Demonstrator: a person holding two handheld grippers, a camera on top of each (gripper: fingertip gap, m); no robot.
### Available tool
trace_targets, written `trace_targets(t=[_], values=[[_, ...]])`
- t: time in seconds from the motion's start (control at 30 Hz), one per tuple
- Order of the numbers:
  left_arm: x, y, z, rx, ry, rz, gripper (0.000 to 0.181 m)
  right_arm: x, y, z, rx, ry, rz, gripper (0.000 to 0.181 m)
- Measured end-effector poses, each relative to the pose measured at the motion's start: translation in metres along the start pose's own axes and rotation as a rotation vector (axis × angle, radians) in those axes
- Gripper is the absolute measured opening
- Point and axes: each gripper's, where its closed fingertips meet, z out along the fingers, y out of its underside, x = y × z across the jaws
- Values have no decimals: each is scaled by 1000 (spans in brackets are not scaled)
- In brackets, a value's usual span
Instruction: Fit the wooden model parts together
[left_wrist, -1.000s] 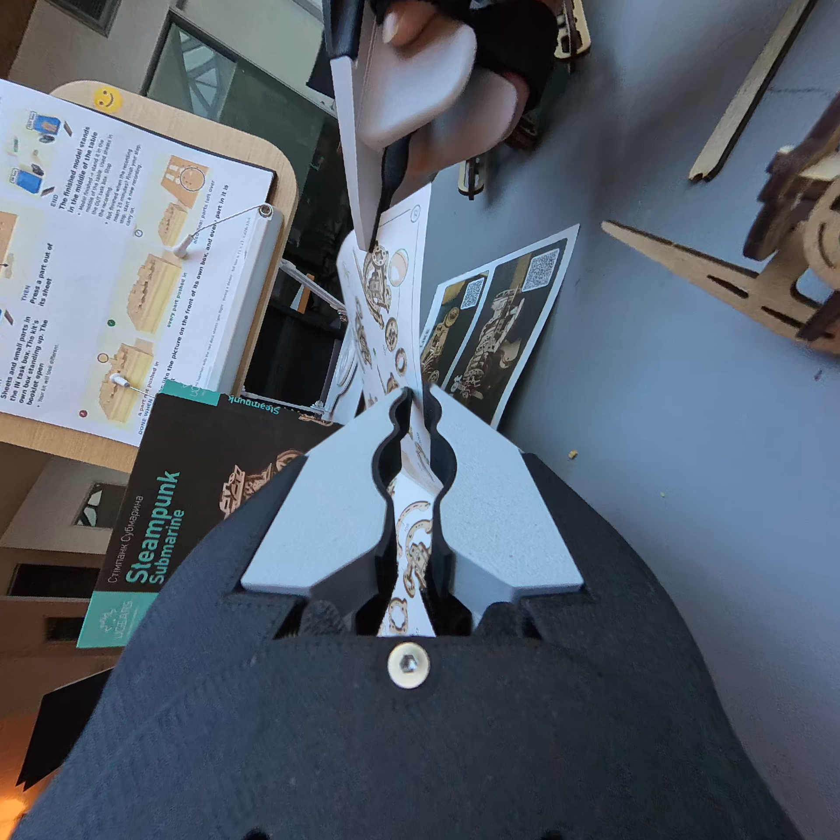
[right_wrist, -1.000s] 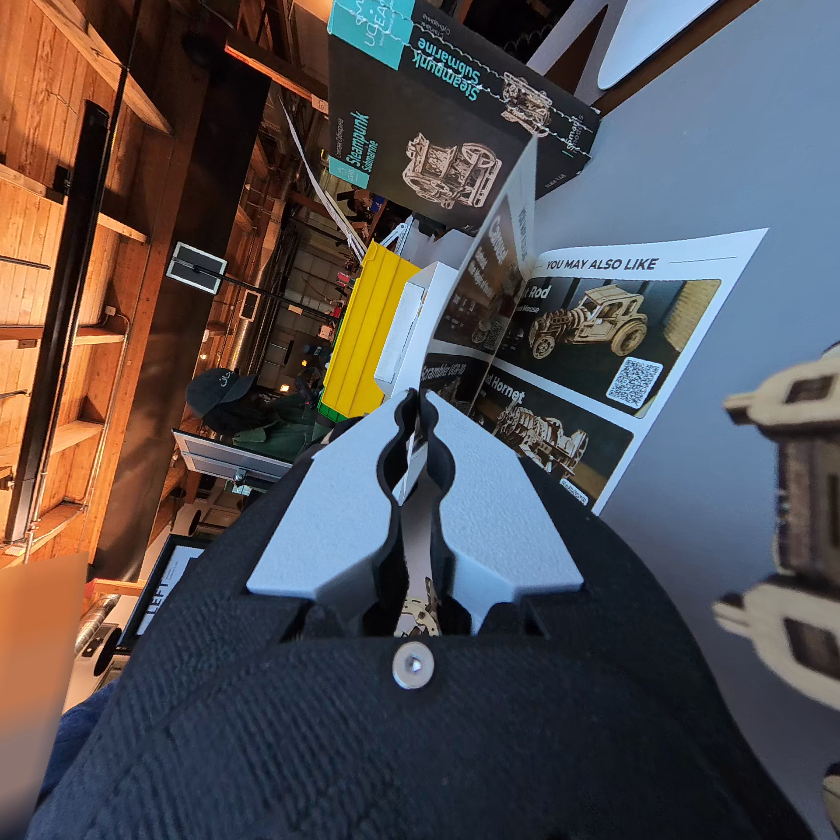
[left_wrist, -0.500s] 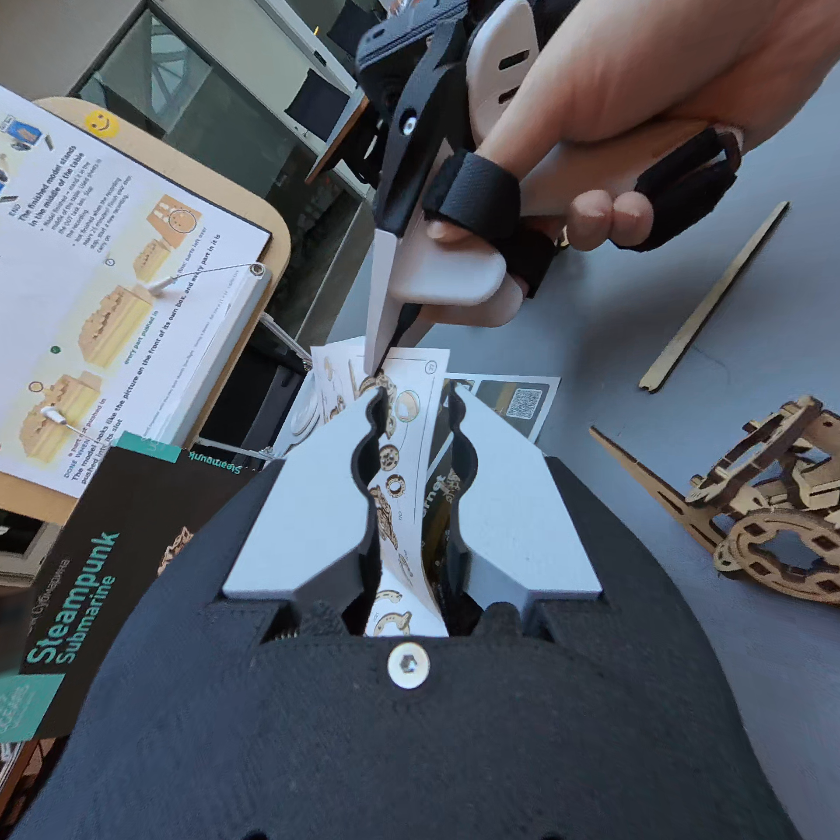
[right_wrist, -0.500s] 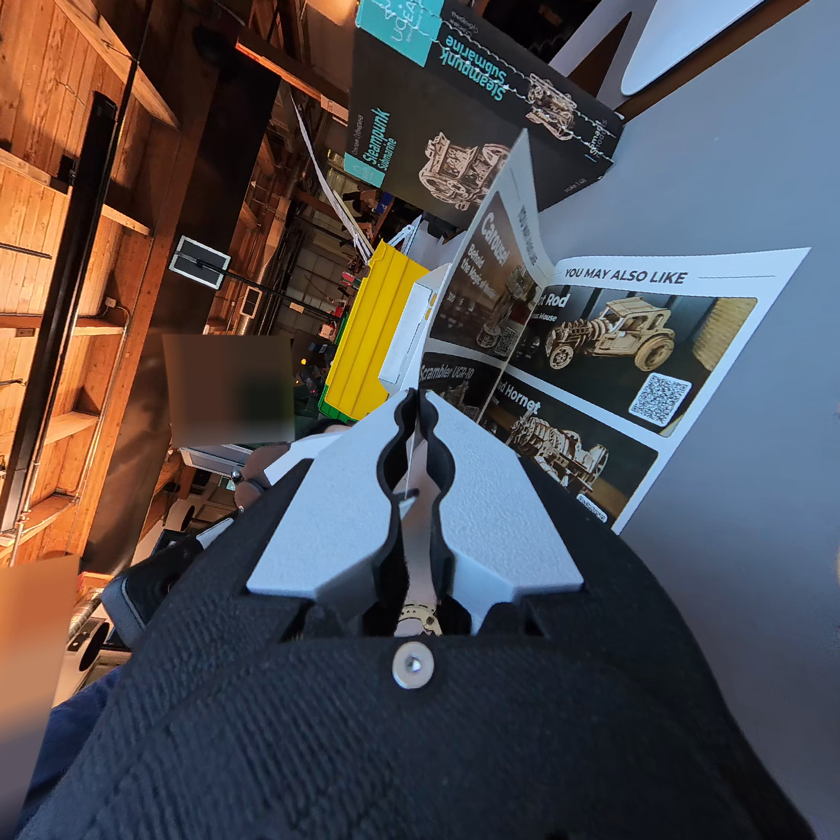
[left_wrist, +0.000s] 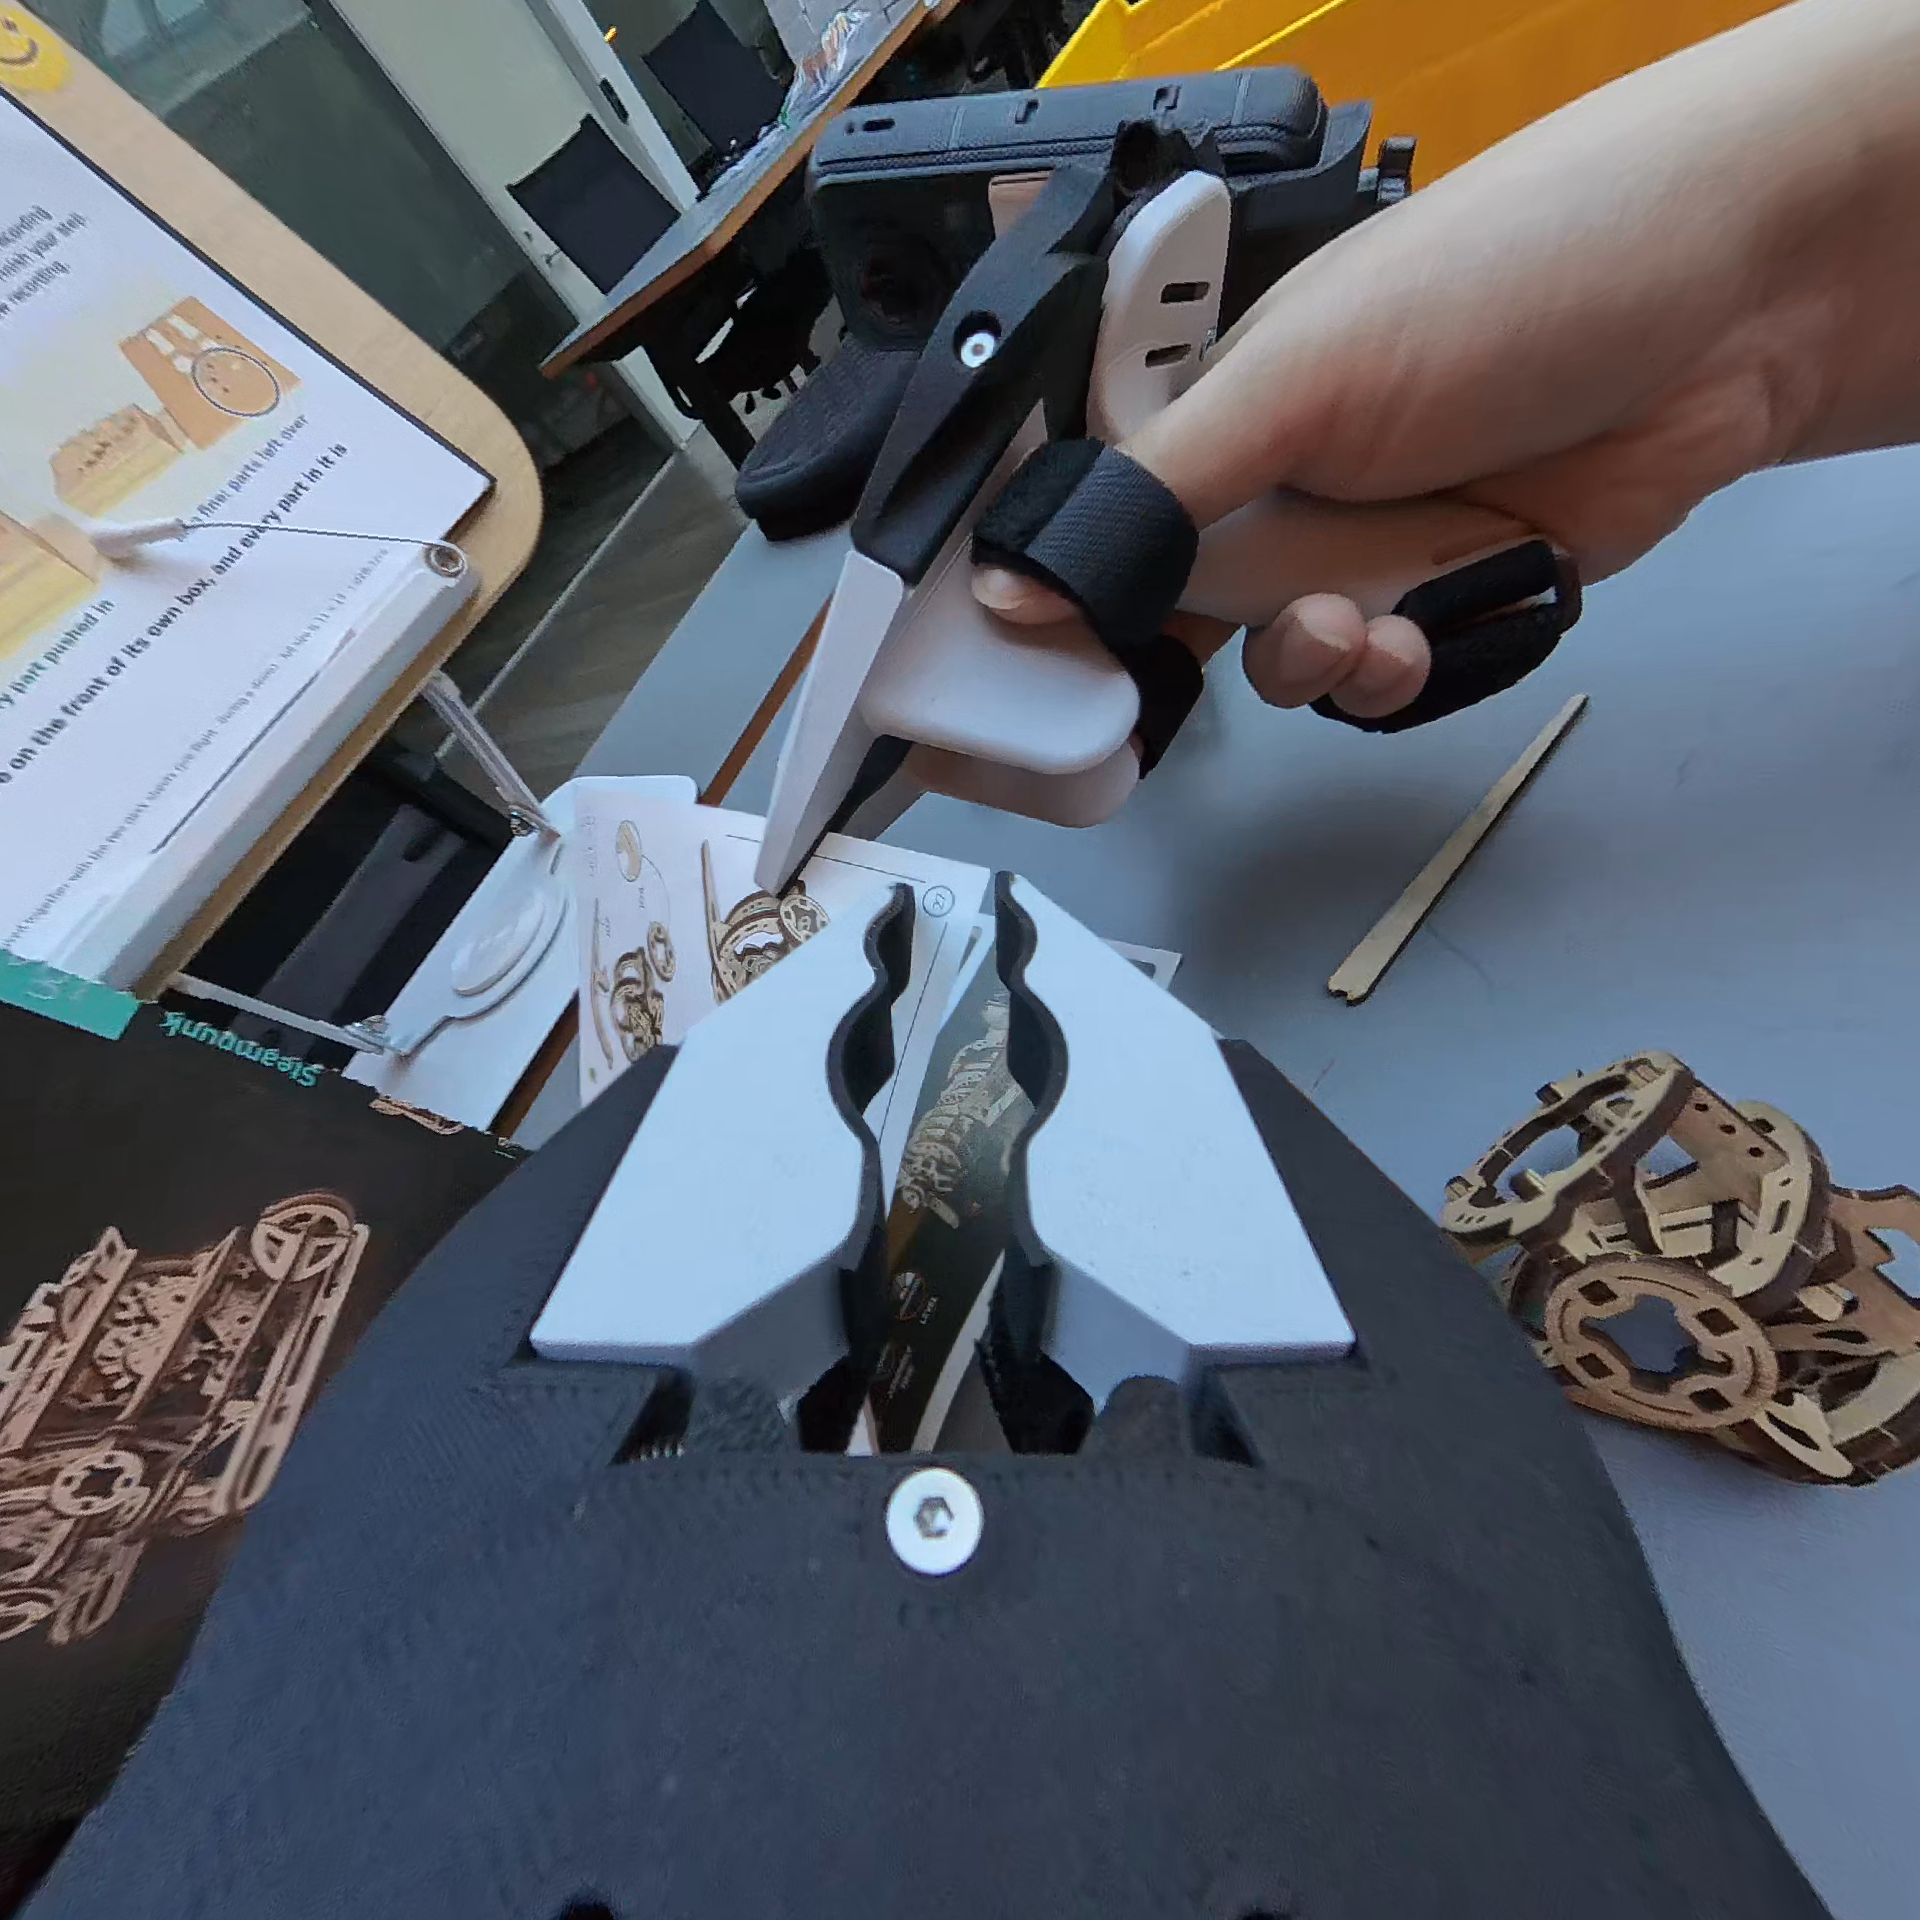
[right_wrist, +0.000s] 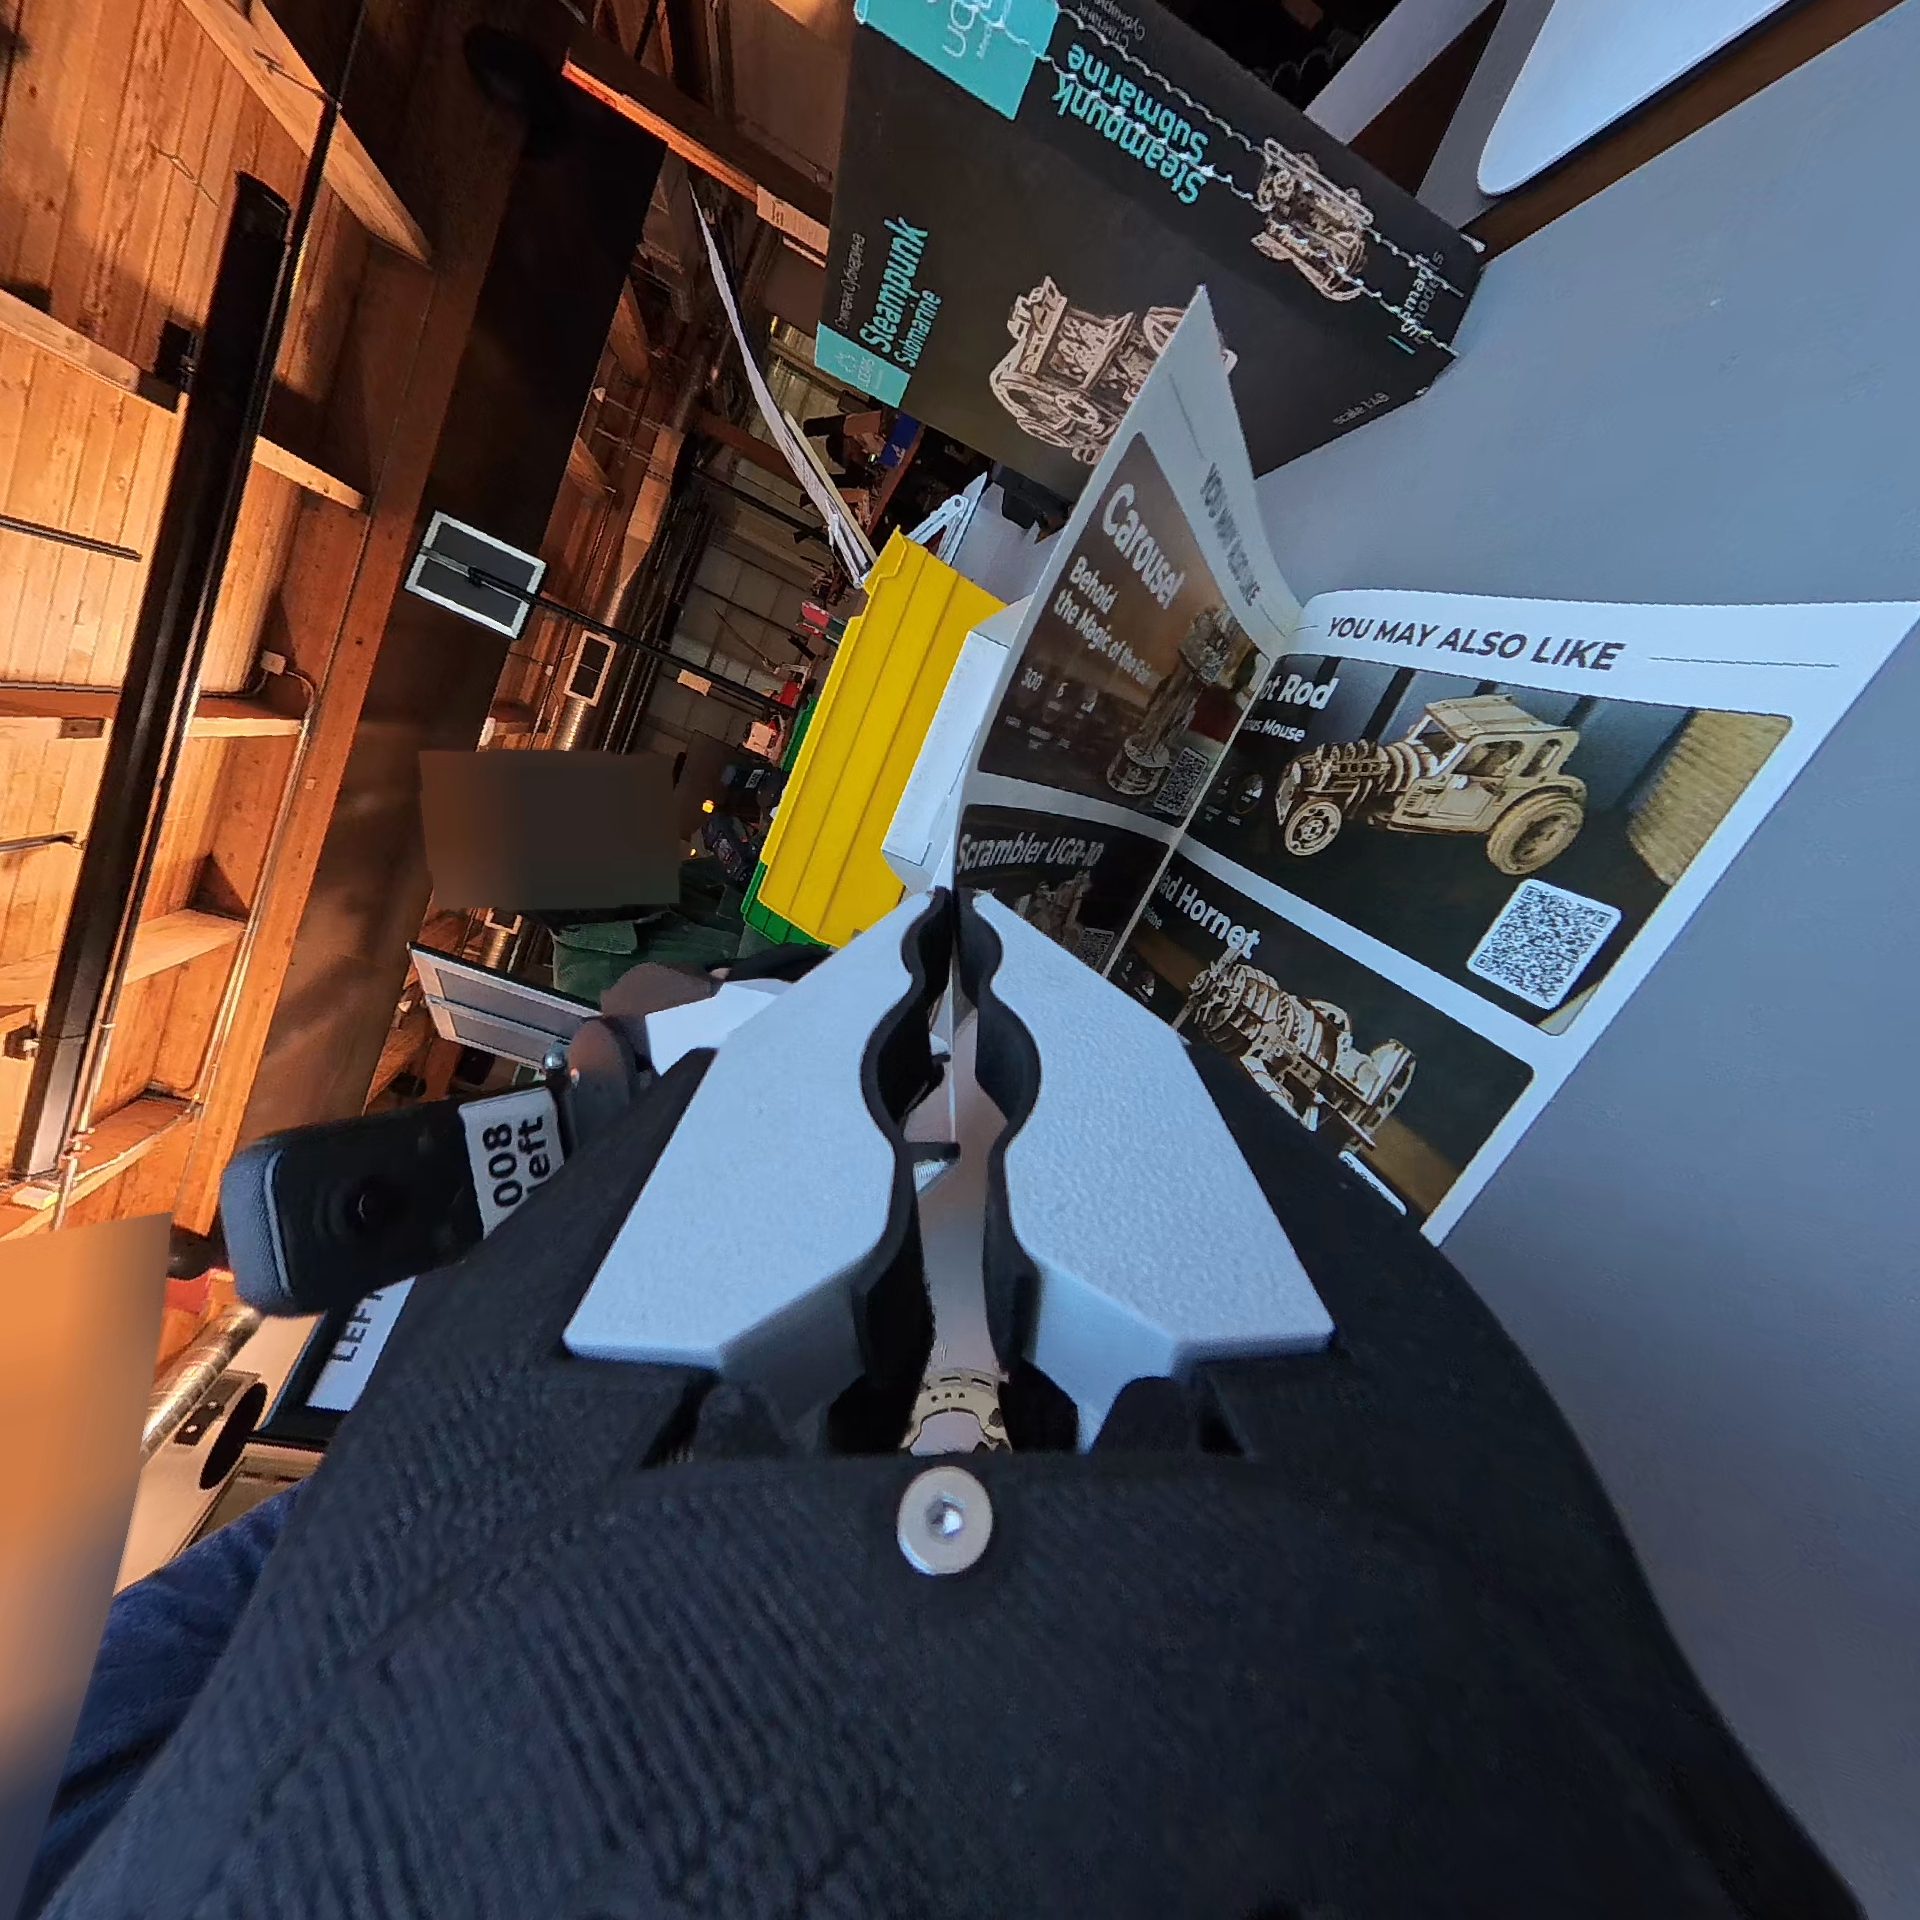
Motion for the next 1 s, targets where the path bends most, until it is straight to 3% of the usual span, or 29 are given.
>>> trace_targets(t=[0.27,0.5,1.0], values=[[-8,3,-3,59,61,-154,15,-2,3,2,-12,-19,7,0],[-4,4,-5,45,-17,93,25,-1,2,1,-8,-23,14,0],[-3,3,-4,85,60,-80,13,-1,3,2,-11,-28,19,0]])
